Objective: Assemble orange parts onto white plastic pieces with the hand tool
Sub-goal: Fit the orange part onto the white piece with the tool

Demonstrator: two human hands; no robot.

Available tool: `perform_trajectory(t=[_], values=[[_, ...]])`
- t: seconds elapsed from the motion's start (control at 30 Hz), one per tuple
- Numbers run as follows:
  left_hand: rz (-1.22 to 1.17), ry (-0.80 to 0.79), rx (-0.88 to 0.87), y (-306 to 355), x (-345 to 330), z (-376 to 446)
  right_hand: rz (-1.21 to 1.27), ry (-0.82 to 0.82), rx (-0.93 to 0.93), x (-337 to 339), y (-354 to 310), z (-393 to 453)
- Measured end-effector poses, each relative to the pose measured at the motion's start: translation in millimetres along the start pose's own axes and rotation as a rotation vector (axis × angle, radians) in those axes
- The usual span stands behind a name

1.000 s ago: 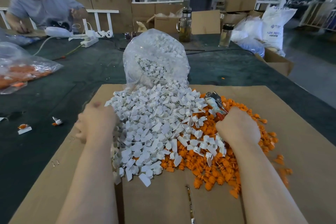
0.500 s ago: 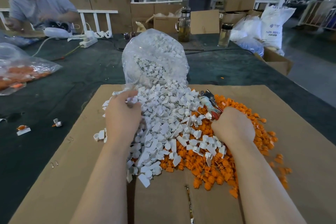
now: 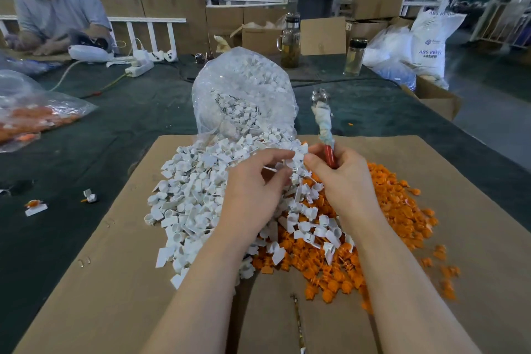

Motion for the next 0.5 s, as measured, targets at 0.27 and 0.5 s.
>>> perform_trajectory(t=[0.27,0.5], values=[[-0.205,0.016,0.079,-2,-2,0,0.113,-0.036,0.041,-11,-5,-4],[-0.176,0.007,0.06,-3,-3,0,0.196,-0.134,0.021,-20,-3,-5]])
Point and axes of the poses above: each hand's wrist, its own z-axis towards the middle knuckle, its own x-axis out of the back of the hand, y = z × x, the point moved 9 cm from there along z, towards the middle knuckle, and after that the axes turned 7 degrees about z, right-handed, at the moved point
